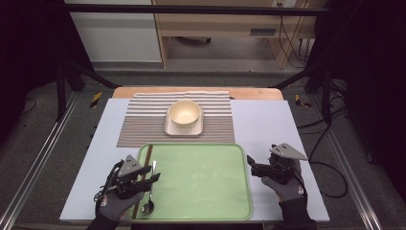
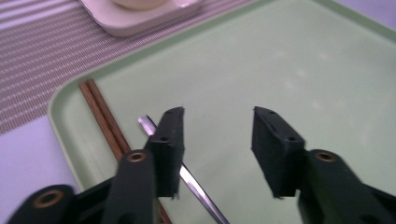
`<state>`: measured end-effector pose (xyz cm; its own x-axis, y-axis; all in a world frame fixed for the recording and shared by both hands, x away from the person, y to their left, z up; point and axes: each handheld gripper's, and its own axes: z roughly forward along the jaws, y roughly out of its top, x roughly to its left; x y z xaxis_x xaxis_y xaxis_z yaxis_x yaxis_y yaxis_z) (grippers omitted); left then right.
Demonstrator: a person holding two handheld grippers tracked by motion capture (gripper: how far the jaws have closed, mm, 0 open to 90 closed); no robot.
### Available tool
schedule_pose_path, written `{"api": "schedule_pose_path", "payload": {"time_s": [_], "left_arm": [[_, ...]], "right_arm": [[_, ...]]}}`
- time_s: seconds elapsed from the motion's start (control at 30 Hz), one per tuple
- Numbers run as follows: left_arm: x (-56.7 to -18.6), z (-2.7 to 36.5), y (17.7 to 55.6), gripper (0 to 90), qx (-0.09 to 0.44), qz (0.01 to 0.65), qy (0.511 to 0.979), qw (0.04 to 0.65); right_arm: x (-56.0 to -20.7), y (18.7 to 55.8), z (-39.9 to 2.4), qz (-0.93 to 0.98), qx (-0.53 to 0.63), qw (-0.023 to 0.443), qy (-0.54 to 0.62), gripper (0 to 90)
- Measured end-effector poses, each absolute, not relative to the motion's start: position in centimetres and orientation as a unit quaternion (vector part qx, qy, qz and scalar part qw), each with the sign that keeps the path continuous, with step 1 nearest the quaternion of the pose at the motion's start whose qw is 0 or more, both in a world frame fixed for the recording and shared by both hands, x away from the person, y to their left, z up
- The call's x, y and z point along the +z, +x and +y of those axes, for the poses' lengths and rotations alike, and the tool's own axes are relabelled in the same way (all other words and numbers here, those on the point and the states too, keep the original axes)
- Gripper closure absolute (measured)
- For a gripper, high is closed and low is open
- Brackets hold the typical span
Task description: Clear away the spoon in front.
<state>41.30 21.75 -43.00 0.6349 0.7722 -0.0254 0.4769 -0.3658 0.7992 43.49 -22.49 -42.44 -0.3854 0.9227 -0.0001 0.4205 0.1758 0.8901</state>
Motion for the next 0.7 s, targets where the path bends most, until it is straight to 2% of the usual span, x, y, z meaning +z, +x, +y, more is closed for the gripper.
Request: {"api": "schedule_pose_path", "payload": {"time_s": [0.1,0.33,0.7], "left_arm": [[-42.5,21.8,42.3,39.7,0.188,0.391,0.798,0.418],[-40.5,21.2,44.5,27.5,0.211,0.391,0.782,0.437],[-38.9,19.2,48.9,22.6,0.240,0.388,0.765,0.454]], "right_arm": [[-42.4,43.4,-22.5,0.710,0.435,0.289,0.473,5.0],[-42.0,43.3,-22.7,0.702,0.442,0.289,0.478,6.8],[-41.8,43.4,-23.2,0.694,0.442,0.292,0.487,6.5]]}}
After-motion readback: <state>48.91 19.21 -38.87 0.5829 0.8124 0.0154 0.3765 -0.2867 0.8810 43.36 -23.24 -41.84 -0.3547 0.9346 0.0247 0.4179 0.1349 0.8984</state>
